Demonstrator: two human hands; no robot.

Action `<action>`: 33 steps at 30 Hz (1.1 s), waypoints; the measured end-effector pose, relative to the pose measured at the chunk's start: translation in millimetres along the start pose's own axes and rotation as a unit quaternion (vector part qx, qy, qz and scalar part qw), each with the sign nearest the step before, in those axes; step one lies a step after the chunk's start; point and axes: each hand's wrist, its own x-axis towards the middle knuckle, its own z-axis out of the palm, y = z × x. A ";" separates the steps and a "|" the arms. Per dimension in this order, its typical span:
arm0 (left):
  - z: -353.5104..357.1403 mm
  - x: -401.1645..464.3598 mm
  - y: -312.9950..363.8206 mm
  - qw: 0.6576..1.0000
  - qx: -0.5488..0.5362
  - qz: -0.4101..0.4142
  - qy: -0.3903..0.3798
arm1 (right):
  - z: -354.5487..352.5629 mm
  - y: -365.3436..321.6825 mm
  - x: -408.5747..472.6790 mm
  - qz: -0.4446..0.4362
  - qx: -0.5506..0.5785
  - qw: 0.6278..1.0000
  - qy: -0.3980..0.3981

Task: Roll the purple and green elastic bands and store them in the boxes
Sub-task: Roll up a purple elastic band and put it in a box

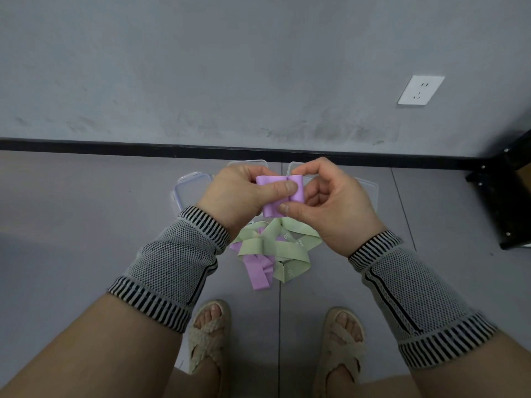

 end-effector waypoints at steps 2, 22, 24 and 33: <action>1.0 0.5 -0.3 1.000 0.002 -0.003 0.007 | 1.4 -0.4 0.3 -0.002 -0.012 1.000 0.000; -0.4 0.8 -2.6 0.992 -0.091 -0.074 -0.041 | -3.8 0.7 -2.8 -0.049 -0.106 0.993 -0.022; 0.3 0.9 -3.2 0.994 -0.082 -0.066 -0.040 | -4.0 0.6 -3.3 -0.048 -0.118 0.992 -0.021; -2.9 3.4 -4.0 0.997 -0.057 -0.041 -0.021 | -2.7 3.0 -3.5 -0.011 -0.026 0.997 -0.068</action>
